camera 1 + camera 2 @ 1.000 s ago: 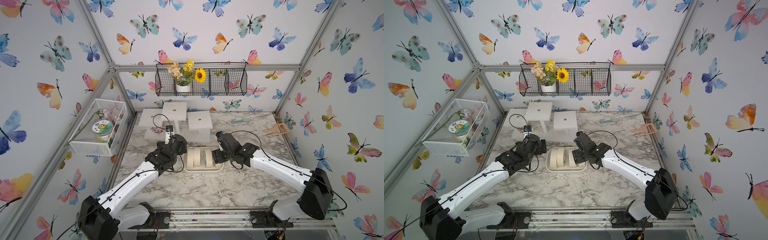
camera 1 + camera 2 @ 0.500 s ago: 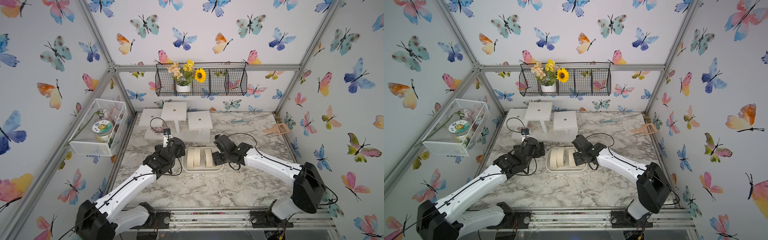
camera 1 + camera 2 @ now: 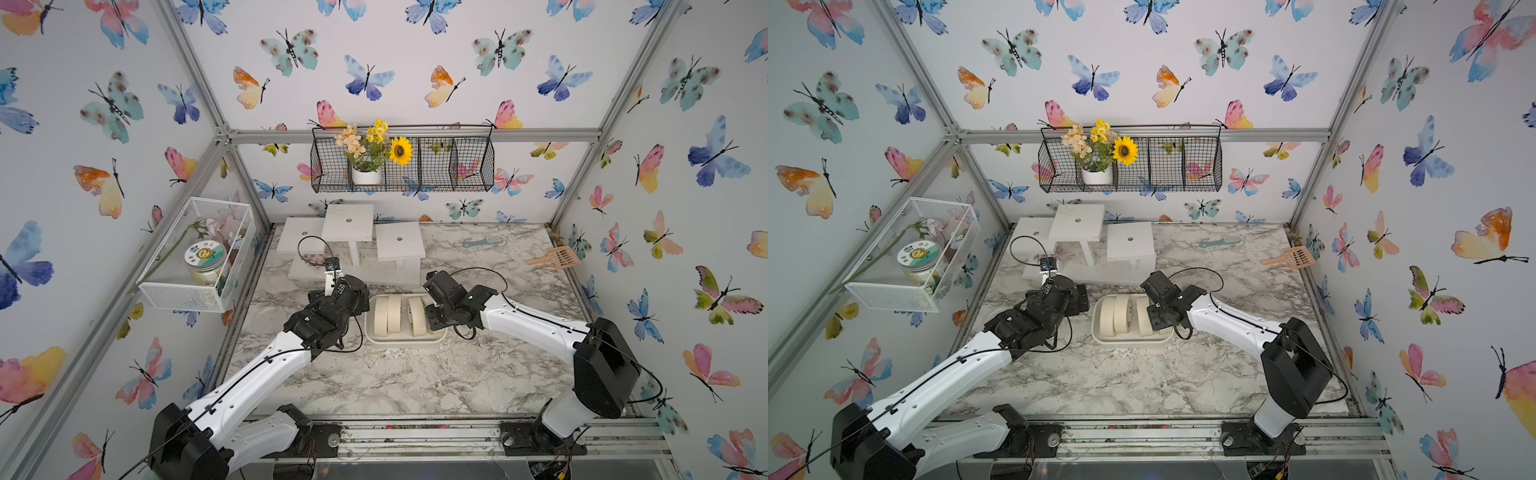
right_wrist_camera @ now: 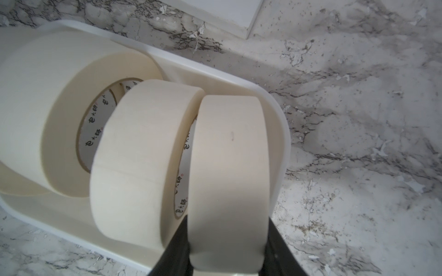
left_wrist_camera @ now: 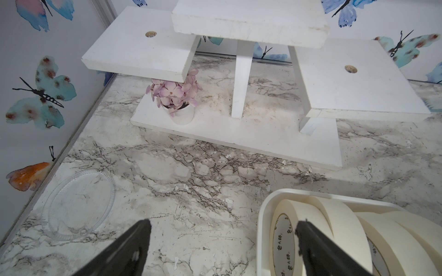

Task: Take out the art tape in the storage box
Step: Pick up the art tape from the storage box, then place the art tape at the center of the board.

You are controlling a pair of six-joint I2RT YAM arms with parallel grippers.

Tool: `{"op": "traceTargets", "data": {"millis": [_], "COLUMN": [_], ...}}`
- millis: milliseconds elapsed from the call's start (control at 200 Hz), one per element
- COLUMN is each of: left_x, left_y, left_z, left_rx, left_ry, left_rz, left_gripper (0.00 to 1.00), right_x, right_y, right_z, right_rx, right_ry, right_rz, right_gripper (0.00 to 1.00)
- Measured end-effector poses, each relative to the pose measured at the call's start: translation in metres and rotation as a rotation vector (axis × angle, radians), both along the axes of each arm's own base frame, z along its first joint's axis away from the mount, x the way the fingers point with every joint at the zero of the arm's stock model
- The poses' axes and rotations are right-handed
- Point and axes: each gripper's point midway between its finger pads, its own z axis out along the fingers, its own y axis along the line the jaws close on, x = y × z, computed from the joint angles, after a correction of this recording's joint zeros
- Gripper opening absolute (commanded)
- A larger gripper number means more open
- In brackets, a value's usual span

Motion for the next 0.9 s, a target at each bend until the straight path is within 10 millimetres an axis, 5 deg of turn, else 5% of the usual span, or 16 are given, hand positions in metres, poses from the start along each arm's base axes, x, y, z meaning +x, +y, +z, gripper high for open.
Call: {"op": "traceTargets", "data": {"millis": [130,355,441,701,901], "left_x": [0.000,0.004,0.005,0.006,0.007], "left_y": [0.000,-0.004,-0.005,-0.006,-0.007], "left_z": [0.000,-0.011,-0.016,-0.020,-0.021], "left_rx": [-0.004,0.009,0.014,0.011,0.006], "left_ry": [0.000,0.028,0.040,0.050,0.052], "left_rz": [0.003,0.006,0.006,0.010,0.014], "left_gripper": [0.99,0.98,0.98,0.98,0.98], "right_x": [0.001,0.007,0.015,0.050,0.068], "right_y": [-0.001,-0.014,-0.031,-0.125,-0.140], "right_z": [0.020,0.106,0.122,0.078,0.053], "right_rx": [0.001,0.069,0.080,-0.036,-0.011], "right_ry": [-0.014,-0.170,-0.203,-0.112,-0.059], "right_rz": [0.006,-0.005,-0.036,-0.221,-0.222], "right_gripper": [0.02,0.02,0.02,0.02,0.02]}}
